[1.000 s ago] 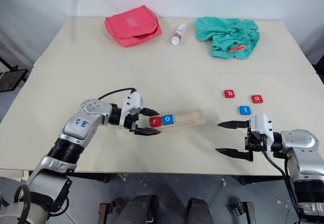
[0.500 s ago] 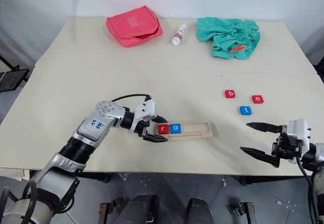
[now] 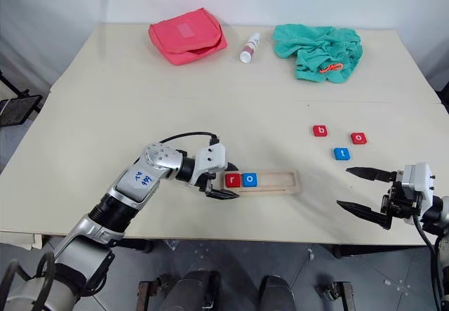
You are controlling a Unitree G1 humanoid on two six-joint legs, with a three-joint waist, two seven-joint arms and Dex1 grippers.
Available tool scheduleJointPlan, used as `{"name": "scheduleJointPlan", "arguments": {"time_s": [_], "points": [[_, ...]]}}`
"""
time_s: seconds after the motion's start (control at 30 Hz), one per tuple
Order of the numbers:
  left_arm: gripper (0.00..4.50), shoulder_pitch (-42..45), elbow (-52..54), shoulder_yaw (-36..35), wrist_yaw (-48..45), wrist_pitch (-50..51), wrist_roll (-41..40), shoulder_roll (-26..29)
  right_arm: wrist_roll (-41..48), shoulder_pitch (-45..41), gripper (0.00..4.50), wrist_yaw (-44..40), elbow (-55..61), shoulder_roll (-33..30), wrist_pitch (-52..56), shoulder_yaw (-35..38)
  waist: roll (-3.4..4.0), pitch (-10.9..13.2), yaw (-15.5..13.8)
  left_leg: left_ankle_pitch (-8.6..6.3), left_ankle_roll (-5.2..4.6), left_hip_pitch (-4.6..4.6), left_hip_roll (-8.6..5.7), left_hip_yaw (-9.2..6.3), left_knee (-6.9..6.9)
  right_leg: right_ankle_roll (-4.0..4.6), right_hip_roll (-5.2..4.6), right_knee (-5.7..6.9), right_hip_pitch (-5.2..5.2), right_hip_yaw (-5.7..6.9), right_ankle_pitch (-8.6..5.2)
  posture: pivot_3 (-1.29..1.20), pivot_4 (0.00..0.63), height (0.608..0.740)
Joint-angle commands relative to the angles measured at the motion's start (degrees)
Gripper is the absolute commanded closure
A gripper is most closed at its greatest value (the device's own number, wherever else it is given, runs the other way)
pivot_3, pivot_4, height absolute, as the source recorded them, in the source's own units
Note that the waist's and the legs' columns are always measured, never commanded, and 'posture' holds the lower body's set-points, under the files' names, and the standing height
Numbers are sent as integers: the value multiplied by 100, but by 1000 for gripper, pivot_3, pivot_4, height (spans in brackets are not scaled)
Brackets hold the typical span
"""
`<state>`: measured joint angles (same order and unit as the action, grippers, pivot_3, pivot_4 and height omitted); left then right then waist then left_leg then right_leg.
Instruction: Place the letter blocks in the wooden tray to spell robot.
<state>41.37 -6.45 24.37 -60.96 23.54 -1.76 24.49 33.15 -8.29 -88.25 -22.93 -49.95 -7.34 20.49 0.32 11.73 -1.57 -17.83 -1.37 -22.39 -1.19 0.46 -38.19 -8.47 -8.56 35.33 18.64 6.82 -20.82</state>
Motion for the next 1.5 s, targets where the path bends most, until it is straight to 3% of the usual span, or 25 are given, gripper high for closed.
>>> {"name": "scheduleJointPlan", "arguments": {"time_s": [0.03,0.17,0.37,0.53,0.8,0.93,1.13,1.5], "points": [[81,-100,299,84,-49,-127,59,21,39,-5,0,-145,177,-57,20,62,0,0,-1,0,0,0,0,0,0,0,0,0,0,-1,0,0,150,740],[34,-184,427,-20,73,-322,41,6,42,100,0,43,437,-69,191,87,0,0,-7,0,-1,-1,0,-3,-3,0,0,0,-1,-1,0,0,150,740],[34,-302,642,-753,-199,-881,-750,5,89,435,0,742,1148,-42,764,261,0,0,-6,0,-1,-1,0,-5,-3,0,-1,1,-1,-1,0,0,150,740],[34,-365,559,-1593,-471,-1135,-1467,213,-175,661,0,2798,2177,228,1764,461,1,0,2,1,0,0,3,-7,-4,0,-1,5,0,0,0,0,150,740],[34,-891,147,-2396,-972,-2101,-2062,368,-352,636,0,4827,3224,588,2953,513,2,-1,-10,1,0,2,-1,-7,-3,0,-2,11,2,-3,0,0,150,740],[34,-1201,1,-2715,-1261,-2416,-2465,310,-670,826,0,5240,3505,622,3002,591,2,-1,-10,1,0,2,-1,-9,-3,0,-2,17,4,-6,0,0,150,740],[34,-1586,-283,-2711,-1440,-2765,-2288,490,-311,1583,0,4874,3664,484,3451,1118,2,-2,-10,1,-1,5,-4,-6,1,0,-2,19,2,-8,0,0,150,740],[34,-1725,-869,-2662,-1615,-3355,-2210,498,-179,1407,0,4611,3211,428,3629,1340,2,-2,16,3,-3,17,0,10,1,0,-2,19,1,-23,0,0,150,740]]}}
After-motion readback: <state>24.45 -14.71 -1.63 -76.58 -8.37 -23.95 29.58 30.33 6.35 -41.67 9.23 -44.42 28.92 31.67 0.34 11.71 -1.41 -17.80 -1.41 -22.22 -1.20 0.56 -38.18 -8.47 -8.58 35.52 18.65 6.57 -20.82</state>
